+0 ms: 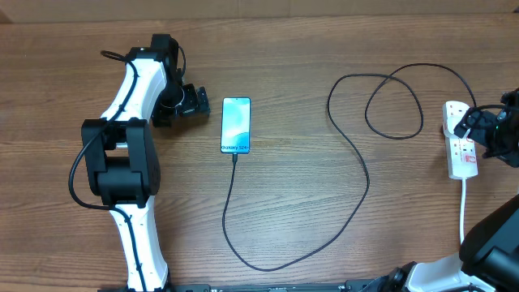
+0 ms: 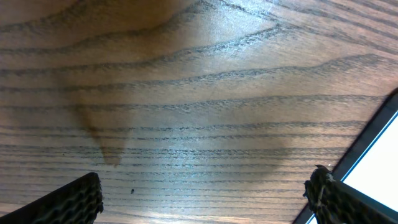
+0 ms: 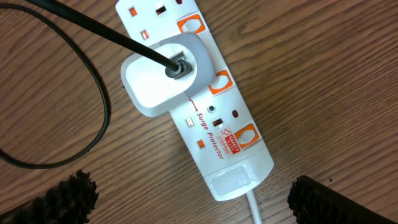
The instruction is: Plug charger to phone and switch on socket
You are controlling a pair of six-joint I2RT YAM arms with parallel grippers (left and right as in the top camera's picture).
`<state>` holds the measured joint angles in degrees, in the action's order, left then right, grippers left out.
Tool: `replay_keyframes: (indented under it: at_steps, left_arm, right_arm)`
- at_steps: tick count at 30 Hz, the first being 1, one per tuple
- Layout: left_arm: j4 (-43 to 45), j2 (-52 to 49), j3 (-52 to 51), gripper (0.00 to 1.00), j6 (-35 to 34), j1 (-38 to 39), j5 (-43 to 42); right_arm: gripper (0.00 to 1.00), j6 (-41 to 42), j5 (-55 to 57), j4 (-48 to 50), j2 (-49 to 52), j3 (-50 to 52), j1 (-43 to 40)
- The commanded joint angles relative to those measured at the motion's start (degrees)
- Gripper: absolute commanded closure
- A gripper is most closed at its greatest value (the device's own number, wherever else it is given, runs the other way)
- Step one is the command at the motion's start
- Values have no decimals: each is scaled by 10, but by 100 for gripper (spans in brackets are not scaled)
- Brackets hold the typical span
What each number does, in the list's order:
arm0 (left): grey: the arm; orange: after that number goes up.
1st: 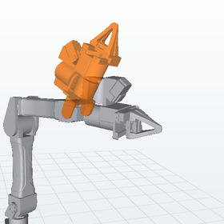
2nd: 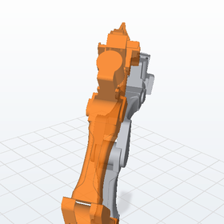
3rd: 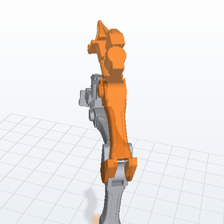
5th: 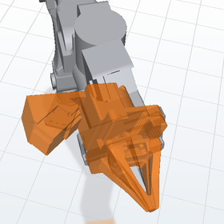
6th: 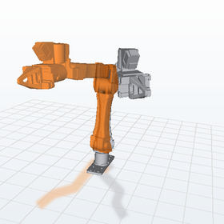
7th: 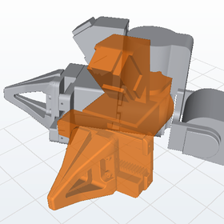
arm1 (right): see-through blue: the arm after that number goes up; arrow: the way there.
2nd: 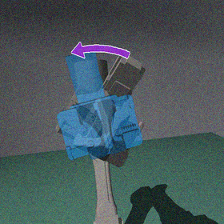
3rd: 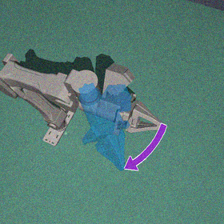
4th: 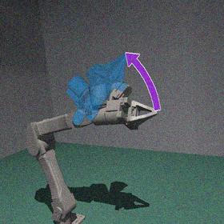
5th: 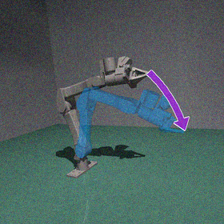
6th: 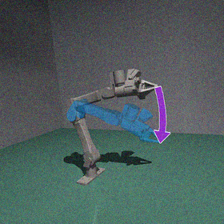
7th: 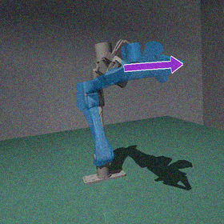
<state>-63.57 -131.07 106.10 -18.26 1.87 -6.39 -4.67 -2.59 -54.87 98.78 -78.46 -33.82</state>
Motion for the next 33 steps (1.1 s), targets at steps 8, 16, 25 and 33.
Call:
replay_keyframes:
  at_steps: [8, 16, 25, 33]
  left_arm:
    - [0, 32, 0, 0, 0, 10, 3]
    - [0, 129, 0, 0, 0, 6, 3]
    - [0, 287, 0, 0, 0, -10, 3]
    - [0, 381, 0, 0, 0, -15, 3]
  right_arm:
    - [0, 3, 1, 4, -7, -3, -3]
    - [0, 3, 1, 4, -7, -3, -3]
    - [0, 3, 1, 4, -7, -3, -3]
    - [0, 3, 1, 4, -7, -3, -3]
